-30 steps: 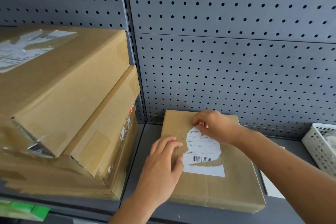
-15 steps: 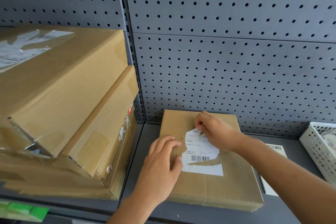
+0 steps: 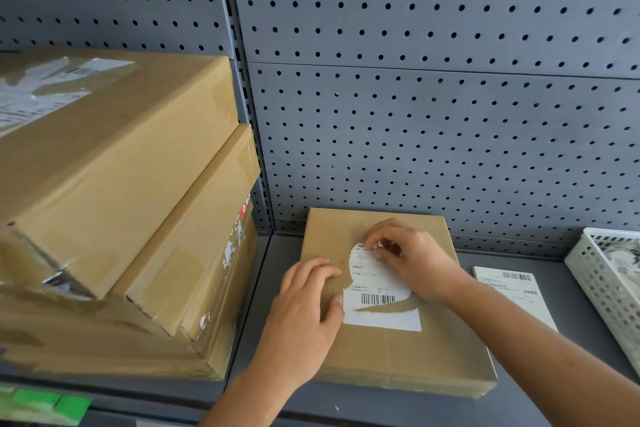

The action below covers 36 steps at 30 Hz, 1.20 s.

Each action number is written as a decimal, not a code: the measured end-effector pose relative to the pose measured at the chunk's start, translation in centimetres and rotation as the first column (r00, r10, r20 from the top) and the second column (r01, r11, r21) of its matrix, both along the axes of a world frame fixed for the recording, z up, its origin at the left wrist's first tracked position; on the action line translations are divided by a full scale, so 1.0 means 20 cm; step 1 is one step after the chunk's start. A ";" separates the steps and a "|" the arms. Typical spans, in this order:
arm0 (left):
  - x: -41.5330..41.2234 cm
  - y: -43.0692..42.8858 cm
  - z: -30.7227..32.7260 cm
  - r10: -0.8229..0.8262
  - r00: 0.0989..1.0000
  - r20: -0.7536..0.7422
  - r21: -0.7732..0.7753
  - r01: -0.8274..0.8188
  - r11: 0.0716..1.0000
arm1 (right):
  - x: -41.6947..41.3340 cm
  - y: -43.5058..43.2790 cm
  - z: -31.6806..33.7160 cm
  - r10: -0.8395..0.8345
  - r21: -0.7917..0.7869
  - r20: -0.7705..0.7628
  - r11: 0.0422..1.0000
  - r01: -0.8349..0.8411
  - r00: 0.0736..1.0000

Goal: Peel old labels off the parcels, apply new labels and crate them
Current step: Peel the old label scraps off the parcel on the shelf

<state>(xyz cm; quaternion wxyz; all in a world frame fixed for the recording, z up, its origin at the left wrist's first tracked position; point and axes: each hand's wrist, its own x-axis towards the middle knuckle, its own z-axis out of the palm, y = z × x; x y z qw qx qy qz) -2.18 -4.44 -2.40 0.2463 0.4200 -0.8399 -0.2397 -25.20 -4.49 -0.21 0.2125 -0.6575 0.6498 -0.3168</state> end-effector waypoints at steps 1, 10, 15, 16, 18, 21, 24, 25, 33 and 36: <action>0.00 0.00 0.00 -0.001 1.000 0.001 -0.001 0.001 1.000 | 0.00 -0.01 0.01 0.006 -0.004 -0.020 1.000 -0.006 1.000; 0.00 0.00 0.00 -0.001 1.000 0.001 0.003 0.001 1.000 | 0.03 0.02 0.05 -0.051 0.040 0.142 0.998 0.046 0.989; 0.00 -0.01 0.00 -0.002 1.000 0.003 0.005 0.002 1.000 | 0.02 0.08 0.08 -0.054 0.113 0.219 0.993 0.030 0.974; 0.00 -0.01 0.00 -0.001 1.000 0.001 0.004 0.001 1.000 | 0.02 0.10 0.09 -0.049 0.124 0.224 0.992 0.021 0.973; 0.00 -0.01 -0.01 -0.003 1.000 -0.003 0.003 0.003 1.000 | 0.01 0.14 0.11 -0.048 0.131 0.258 0.991 0.014 0.965; 0.00 -0.01 -0.01 -0.004 1.000 0.002 0.004 0.004 1.000 | 0.01 0.18 0.16 -0.050 0.123 0.306 0.992 0.013 0.951; 0.00 -0.01 -0.01 0.004 1.000 0.004 0.006 -0.004 1.000 | 0.02 0.22 0.18 -0.037 0.107 0.316 0.994 0.003 0.948; 0.00 -0.01 -0.01 0.005 1.000 0.003 0.005 -0.005 1.000 | 0.02 0.22 0.18 -0.037 0.094 0.317 0.996 0.007 0.948; 0.00 -0.01 -0.01 -0.003 1.000 0.004 -0.004 0.003 1.000 | 0.05 0.25 0.20 -0.011 -0.002 0.504 1.000 0.014 0.863; 0.00 -0.01 -0.01 -0.004 1.000 0.000 0.006 0.004 1.000 | 0.07 0.26 0.22 -0.006 -0.058 0.535 0.997 0.044 0.845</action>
